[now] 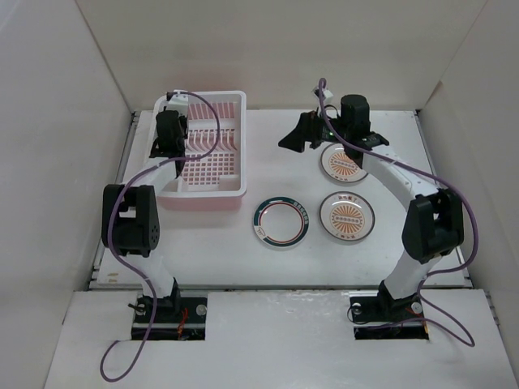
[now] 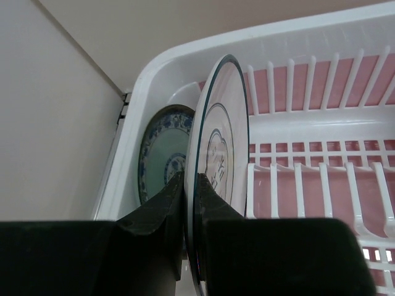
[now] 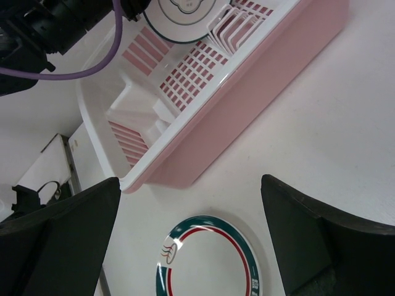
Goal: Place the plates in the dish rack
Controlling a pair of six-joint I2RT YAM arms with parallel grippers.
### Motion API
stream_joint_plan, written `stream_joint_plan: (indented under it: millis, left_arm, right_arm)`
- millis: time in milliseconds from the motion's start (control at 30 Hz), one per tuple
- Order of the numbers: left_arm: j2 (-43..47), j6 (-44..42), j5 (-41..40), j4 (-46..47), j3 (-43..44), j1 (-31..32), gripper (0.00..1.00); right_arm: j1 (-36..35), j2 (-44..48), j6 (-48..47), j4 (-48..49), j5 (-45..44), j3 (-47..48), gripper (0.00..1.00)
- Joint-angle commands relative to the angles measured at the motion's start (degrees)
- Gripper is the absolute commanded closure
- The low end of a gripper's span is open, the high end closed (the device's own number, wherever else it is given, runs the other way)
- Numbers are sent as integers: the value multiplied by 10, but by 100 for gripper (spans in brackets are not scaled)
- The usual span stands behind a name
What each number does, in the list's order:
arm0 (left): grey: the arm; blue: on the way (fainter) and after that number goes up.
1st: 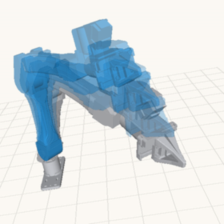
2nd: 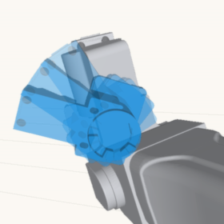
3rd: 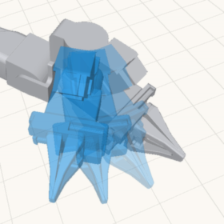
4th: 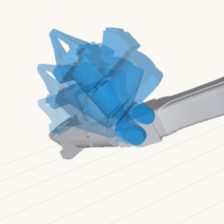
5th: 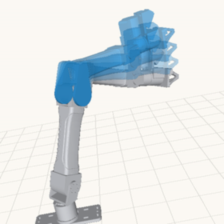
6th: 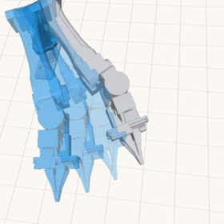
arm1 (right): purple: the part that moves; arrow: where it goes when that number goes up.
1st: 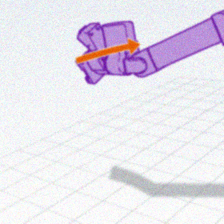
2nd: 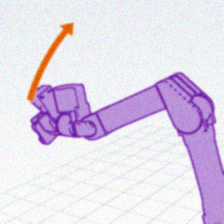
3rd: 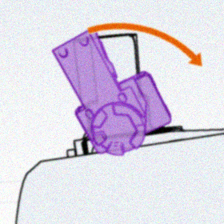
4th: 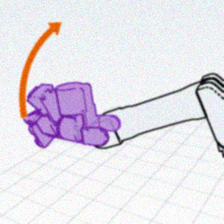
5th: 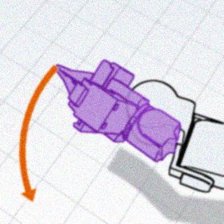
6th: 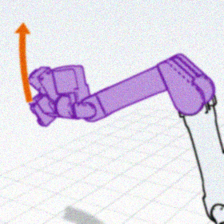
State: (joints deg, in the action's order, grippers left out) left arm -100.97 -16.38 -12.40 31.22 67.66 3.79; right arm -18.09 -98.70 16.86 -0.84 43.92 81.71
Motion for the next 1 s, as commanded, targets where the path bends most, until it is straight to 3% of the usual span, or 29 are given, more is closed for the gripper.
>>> stream_joint_plan:
  millis: [0,500,767,967]
  left_arm:
    - [3,13,8,47,30,-1,100]
    - [-36,82,22,-26,55,-20,97]
    - [-29,76,34,-31,49,-20,66]
    - [-11,76,40,-37,43,-20,53]
  right_arm:
    - [-5,-8,-12,21,6,26,0]
    - [-11,-13,-12,21,6,26,0]
    - [-11,-13,-12,21,6,26,0]
    - [-16,-13,-12,21,6,26,0]
